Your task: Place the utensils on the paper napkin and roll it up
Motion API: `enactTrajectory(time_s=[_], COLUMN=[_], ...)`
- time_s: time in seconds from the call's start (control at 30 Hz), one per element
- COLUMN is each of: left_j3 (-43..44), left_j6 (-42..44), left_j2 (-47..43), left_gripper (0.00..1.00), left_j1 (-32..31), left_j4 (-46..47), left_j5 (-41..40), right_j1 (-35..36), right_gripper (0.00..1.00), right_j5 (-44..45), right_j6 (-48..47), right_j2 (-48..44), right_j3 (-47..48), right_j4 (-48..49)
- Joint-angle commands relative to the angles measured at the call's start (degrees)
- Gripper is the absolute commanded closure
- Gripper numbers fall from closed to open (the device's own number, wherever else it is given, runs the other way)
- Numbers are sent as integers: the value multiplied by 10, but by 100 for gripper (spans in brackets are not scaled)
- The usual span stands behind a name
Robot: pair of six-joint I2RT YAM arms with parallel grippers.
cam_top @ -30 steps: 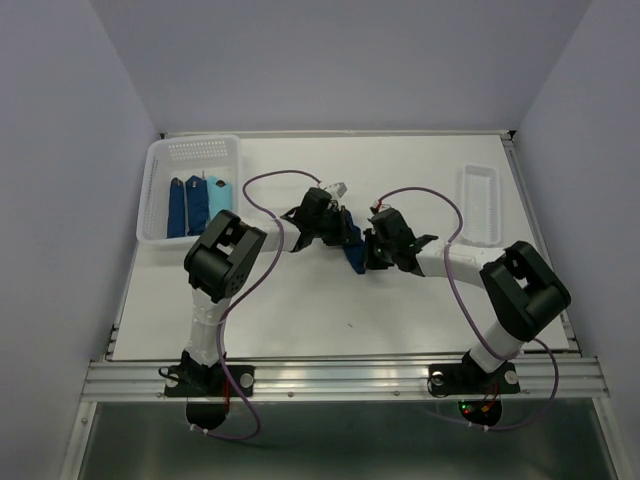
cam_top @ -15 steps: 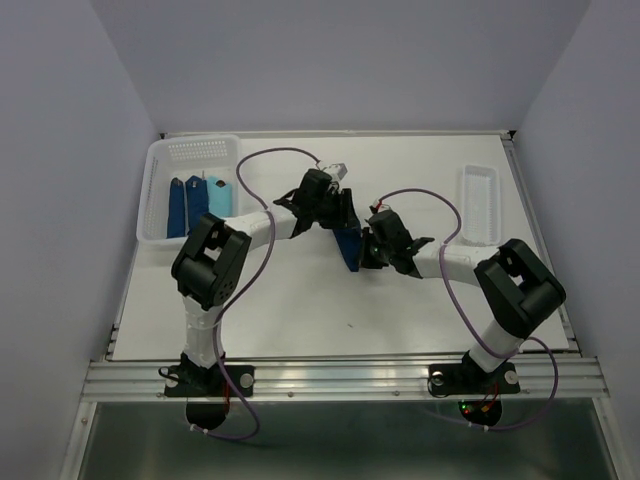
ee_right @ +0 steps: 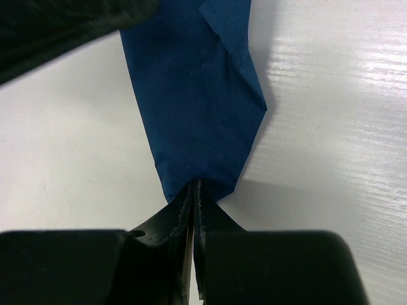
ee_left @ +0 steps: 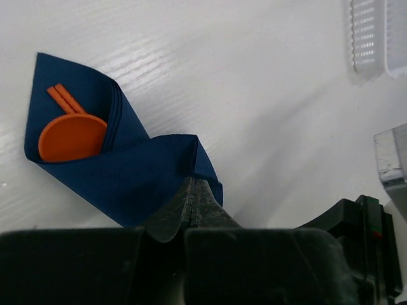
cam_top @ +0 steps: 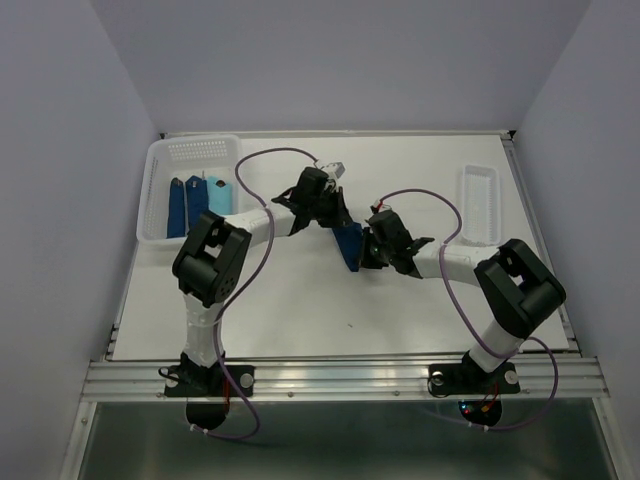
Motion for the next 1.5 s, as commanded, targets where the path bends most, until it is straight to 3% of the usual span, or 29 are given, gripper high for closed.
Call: enactTrajectory(time_s=[0.0, 0.4, 0.73, 1.1, 1.47], left_j3=[-14, -39, -47, -48, -50], left_j6=[-20, -30, -16, -11, -9], left_j2=[17, 61, 70, 73, 71], left_gripper=[100, 100, 100, 100, 100], left_j1=[0, 0, 1, 0, 0], left_j4=[36, 26, 24, 23, 23], left_j5=[39, 13, 8, 14, 19], right_j1=[7, 7, 7, 7, -9], right_gripper=[95, 94, 89, 88, 89], right_j5=[36, 36, 129, 135, 138], right_j6=[-9, -7, -44, -81, -94], right_j2=[19, -4, -44, 42, 117], right_j3=[-27, -17, 59, 182, 238], right_j4=[-63, -71, -123, -128, -126])
